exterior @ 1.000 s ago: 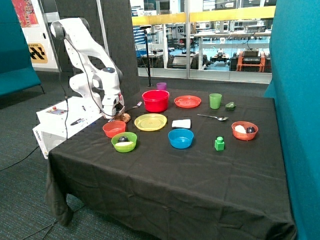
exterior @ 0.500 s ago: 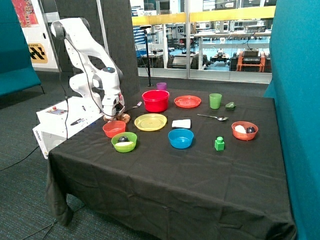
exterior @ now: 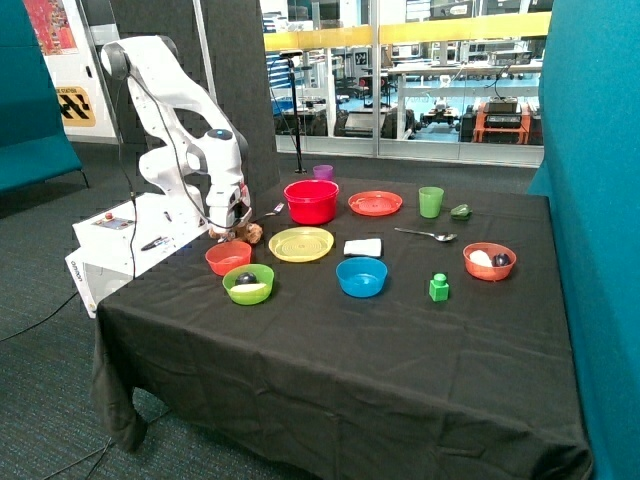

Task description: Hide the teddy bear in the red bowl

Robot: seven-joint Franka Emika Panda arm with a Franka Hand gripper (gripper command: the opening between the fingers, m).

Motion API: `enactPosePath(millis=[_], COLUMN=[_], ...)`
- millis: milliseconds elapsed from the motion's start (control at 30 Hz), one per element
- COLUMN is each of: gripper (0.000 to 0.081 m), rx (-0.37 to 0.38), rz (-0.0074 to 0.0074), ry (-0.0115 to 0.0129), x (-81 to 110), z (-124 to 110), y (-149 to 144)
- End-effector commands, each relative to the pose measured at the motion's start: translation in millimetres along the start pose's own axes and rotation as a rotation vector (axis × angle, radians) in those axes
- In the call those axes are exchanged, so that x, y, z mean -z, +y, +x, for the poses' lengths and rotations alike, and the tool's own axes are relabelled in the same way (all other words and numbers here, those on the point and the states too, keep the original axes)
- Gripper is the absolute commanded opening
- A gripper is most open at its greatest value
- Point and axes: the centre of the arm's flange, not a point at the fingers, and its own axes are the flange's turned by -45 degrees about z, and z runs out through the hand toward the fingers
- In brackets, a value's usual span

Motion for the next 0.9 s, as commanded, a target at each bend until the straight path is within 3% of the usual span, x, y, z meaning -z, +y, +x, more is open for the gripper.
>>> enactPosePath(millis=[0, 333, 700, 867], gripper=[0.0000, 0.0000, 0.0000, 0.0000], rx=[0.019, 0.068, 0.192, 0.162], rz=[-0.0005, -0.0005, -0.0005, -0.0005], ry=[0.0000, 0.0000, -0.0001, -0.0001], x=[30.8, 75.8, 112.0, 119.9], z=[17.4, 52.3, 111.2, 132.4], y=[-1.5, -8.6, -64.2, -80.5])
